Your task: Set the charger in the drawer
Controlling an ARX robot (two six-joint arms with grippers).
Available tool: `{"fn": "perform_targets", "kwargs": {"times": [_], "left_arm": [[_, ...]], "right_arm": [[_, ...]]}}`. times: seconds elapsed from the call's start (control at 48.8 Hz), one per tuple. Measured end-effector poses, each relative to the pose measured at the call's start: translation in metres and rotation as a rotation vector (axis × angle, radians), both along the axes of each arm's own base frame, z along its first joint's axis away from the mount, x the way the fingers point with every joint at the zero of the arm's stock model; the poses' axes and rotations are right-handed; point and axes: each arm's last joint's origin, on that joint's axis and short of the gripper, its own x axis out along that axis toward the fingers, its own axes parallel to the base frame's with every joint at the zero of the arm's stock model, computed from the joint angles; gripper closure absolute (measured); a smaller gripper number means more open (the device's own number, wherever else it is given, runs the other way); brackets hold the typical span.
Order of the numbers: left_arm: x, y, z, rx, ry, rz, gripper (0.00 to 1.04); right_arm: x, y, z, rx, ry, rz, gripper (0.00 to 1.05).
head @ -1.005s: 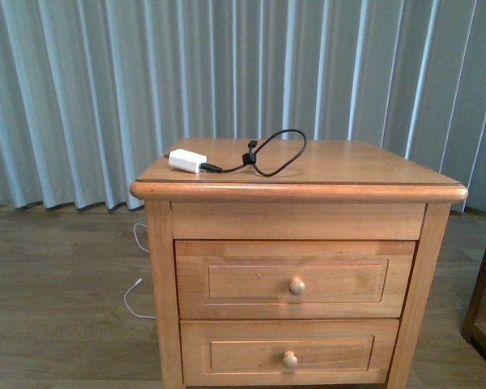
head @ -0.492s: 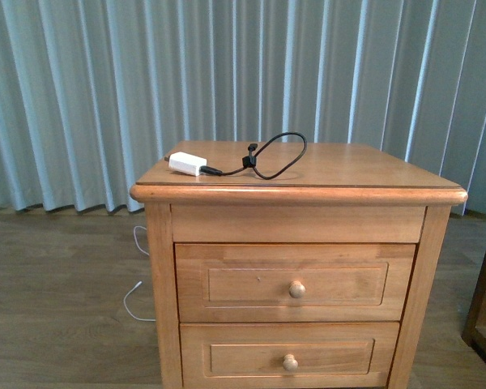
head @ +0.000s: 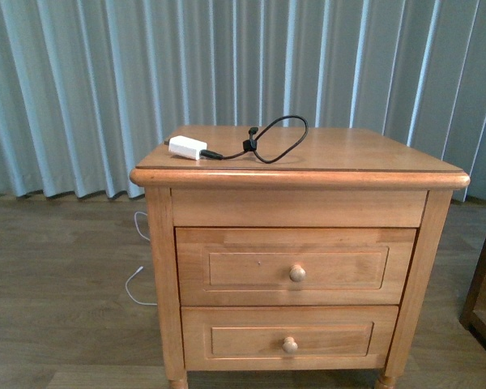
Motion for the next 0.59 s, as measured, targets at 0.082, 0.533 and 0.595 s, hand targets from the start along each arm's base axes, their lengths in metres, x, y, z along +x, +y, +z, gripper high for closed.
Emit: {"fn": "perform_targets", "kwargs": {"times": [0.082,0.533,0.595], "left_arm": [[0.000,0.000,0.000,0.000,0.000,0.000,0.06],[0.000,0.000,0.000,0.000,0.000,0.000,0.06],[0.000,0.000,0.000,0.000,0.000,0.000,0.06]], "right_arm": [[0.019,0.005,0.003,-0.014,0.013,0.002,0.08],[0.131,0.052,-0.016,-0.042,0.086,0.067,0.08],[0.147,0.059,-0.023,-0.047,0.096,0.069,0.08]]}}
